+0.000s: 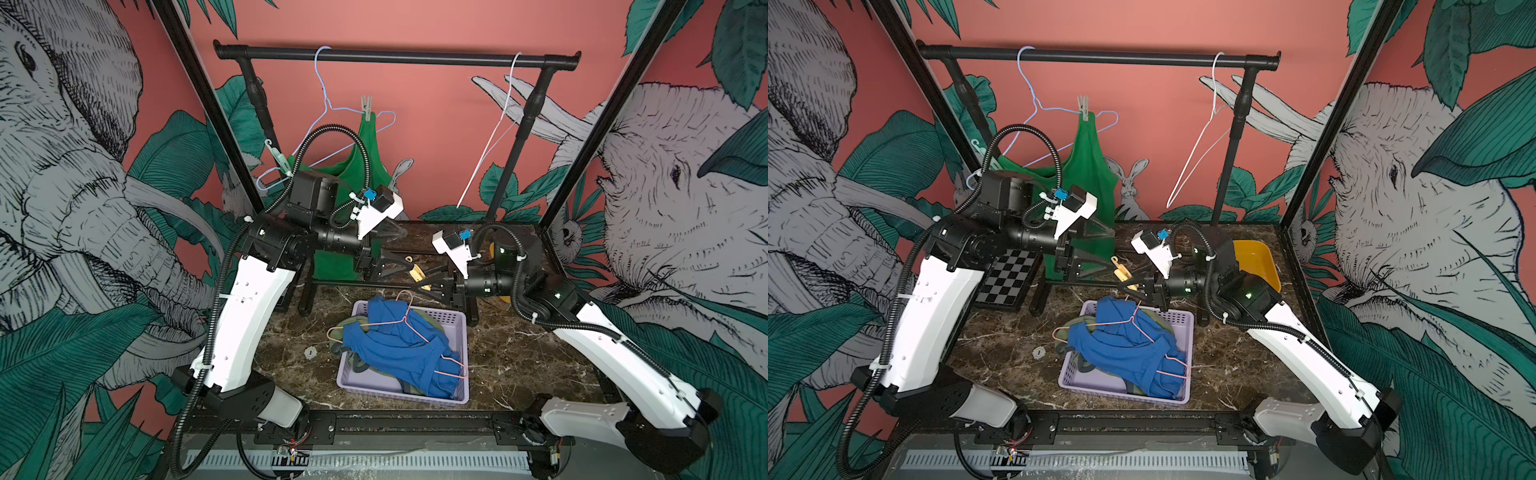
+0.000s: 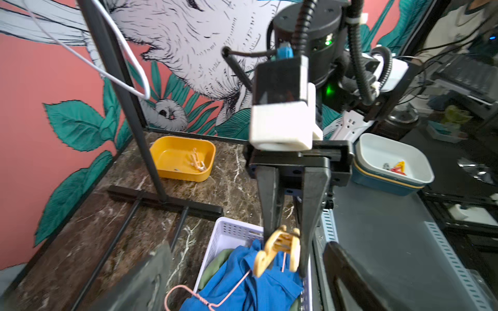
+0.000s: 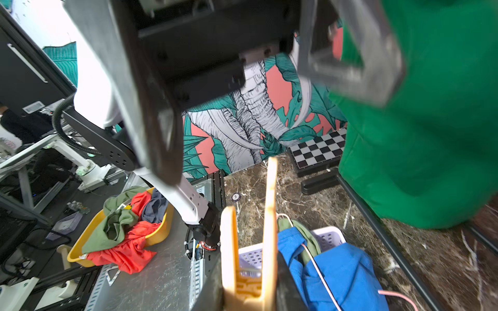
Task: Remove the clothespins securing tank tops to the hanger
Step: Place the clothespin in the storage box.
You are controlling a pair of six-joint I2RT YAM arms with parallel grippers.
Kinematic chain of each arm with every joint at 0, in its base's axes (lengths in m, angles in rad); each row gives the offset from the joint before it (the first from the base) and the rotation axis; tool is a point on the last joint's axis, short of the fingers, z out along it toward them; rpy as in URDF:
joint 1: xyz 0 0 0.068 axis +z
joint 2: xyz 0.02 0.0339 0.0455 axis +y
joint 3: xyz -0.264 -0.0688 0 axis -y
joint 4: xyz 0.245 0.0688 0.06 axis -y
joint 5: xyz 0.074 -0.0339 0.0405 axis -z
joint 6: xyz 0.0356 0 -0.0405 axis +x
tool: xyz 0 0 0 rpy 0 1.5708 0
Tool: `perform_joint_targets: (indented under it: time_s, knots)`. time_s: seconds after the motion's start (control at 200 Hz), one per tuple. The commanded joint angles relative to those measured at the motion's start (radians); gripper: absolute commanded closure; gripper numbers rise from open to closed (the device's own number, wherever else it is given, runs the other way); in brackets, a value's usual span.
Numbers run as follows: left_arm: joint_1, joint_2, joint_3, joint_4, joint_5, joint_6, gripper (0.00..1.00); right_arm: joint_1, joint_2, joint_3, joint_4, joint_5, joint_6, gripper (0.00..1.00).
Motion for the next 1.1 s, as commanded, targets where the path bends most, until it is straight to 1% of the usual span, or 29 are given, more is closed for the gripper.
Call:
perform_joint_targets:
  time_s: [0.0,0.085,0.29,0.385,0.48,0.55,0.67,0.745,0.85,0.905,1.01,1.095]
  knots:
    - [-0.002,-0.043,0.04,-0.025,-0.145,0.017,0.09,-0.039,-0.077,-0.095,0.038,0.04,0.017,1.0]
    - [-0.001,-0.051,0.034,-0.031,-0.172,0.026,0.09,-0.091,-0.147,-0.192,0.066,0.057,0.053,1.0]
    - [-0.002,-0.085,0.001,-0.072,-0.143,0.081,0.08,-0.263,-0.3,-0.391,0.105,0.069,0.153,1.0]
    - [-0.002,-0.097,-0.017,-0.11,-0.115,0.122,0.09,-0.338,-0.319,-0.435,0.102,0.093,0.182,1.0]
    - [-0.002,-0.107,-0.031,-0.175,-0.067,0.197,0.11,-0.415,-0.306,-0.466,0.107,0.128,0.214,1.0]
    - [-0.001,-0.117,-0.053,-0.202,-0.056,0.236,0.1,-0.484,-0.278,-0.485,0.15,0.146,0.248,1.0]
    - [-0.002,-0.149,-0.121,-0.203,-0.09,0.266,0.1,-0.617,-0.197,-0.513,0.259,0.179,0.331,0.99]
    - [-0.002,-0.168,-0.163,-0.215,-0.099,0.284,0.1,-0.694,-0.124,-0.509,0.291,0.224,0.351,1.0]
    - [-0.003,-0.198,-0.22,-0.223,-0.108,0.303,0.1,-0.789,-0.006,-0.483,0.3,0.243,0.37,1.0]
    - [-0.003,-0.209,-0.244,-0.223,-0.11,0.308,0.11,-0.832,0.052,-0.473,0.307,0.262,0.378,1.0]
    - [-0.003,-0.226,-0.276,-0.223,-0.109,0.315,0.11,-0.88,0.143,-0.447,0.288,0.343,0.356,1.0]
    - [-0.004,-0.229,-0.297,-0.22,-0.101,0.315,0.11,-0.932,0.21,-0.433,0.292,0.375,0.368,1.0]
